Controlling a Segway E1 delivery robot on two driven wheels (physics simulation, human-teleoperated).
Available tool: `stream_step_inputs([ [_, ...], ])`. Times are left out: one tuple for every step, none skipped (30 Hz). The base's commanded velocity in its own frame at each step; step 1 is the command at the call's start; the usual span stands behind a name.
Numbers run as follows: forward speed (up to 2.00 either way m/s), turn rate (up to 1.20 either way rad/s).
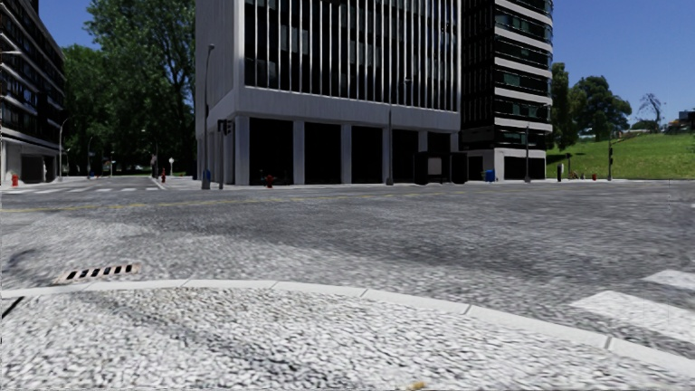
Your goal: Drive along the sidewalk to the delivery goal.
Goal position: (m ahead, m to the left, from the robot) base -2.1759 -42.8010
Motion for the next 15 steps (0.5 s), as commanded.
stream_step_inputs([
  [0.00, -1.20],
  [0.00, -1.20],
  [0.00, -1.20],
  [0.00, -1.20],
  [0.00, -1.20],
  [0.00, -1.20],
  [0.00, -1.20],
  [0.00, -1.20],
  [0.00, -1.20],
  [0.00, -1.20],
  [0.00, -1.20],
  [0.00, -1.20],
  [0.00, -1.20],
  [0.00, -1.20],
  [0.00, -1.20],
])
